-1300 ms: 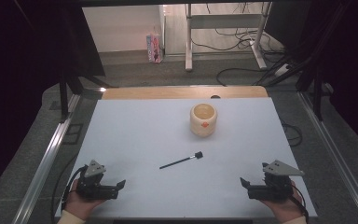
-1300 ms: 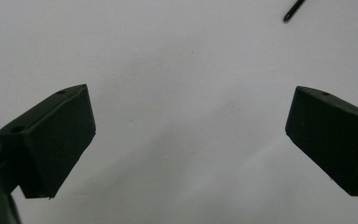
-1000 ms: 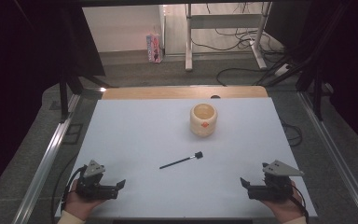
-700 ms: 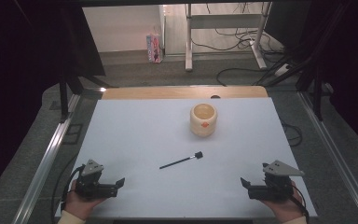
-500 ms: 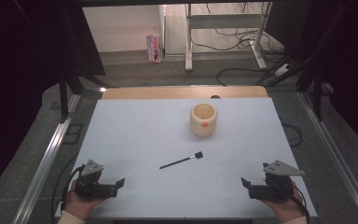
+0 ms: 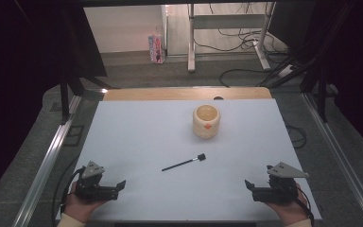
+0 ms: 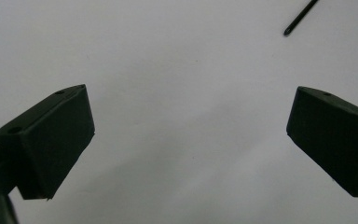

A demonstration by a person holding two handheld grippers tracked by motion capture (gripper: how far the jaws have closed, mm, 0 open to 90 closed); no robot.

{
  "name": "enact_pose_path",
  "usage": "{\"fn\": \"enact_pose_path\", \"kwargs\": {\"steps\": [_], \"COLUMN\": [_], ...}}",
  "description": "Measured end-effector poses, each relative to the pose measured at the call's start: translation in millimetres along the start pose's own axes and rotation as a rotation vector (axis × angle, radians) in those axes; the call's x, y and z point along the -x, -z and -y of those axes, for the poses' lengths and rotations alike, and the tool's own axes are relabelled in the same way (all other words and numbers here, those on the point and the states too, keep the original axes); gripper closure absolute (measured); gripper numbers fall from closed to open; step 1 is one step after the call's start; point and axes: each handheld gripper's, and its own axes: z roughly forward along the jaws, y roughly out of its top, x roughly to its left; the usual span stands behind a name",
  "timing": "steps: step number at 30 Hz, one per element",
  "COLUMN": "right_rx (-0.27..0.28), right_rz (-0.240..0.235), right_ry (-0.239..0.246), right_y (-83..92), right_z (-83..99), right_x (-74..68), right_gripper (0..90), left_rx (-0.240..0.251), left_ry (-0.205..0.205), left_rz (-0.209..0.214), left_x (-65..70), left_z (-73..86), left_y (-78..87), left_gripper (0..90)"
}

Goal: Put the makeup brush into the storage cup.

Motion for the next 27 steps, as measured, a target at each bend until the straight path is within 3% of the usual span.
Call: {"fn": "enact_pose_path", "kwargs": {"steps": [7,15,21,27], "right_rx": [-0.004,0.001,-0.004,-0.004], "right_rz": [0.002,0.004,0.004,0.002], "right_ry": [0.0,-0.005,-0.004,-0.002], "right_y": [-0.6,0.6,-0.2,-0.1], "right_z": [-0.1,-0.1,0.3,0.3], "right_x": [-0.3,-0.1,0.6,-0.1], "right_gripper": [5.6,5.6,5.8,5.9], "left_rx": [0.001,0.008,0.01,-0.004], "left_ry": [-0.009,-0.052,-0.102,-0.141], "left_rz": [-0.002,-0.004,0.017,0.063], "left_x": [1.1,9.0,15.8,20.0], "left_z": [-4.2,-15.6,-27.8,-45.7], "left_y": [3.9,11.3,14.8,15.4], "left_gripper": [2.1,2.2,2.8,3.3]}}
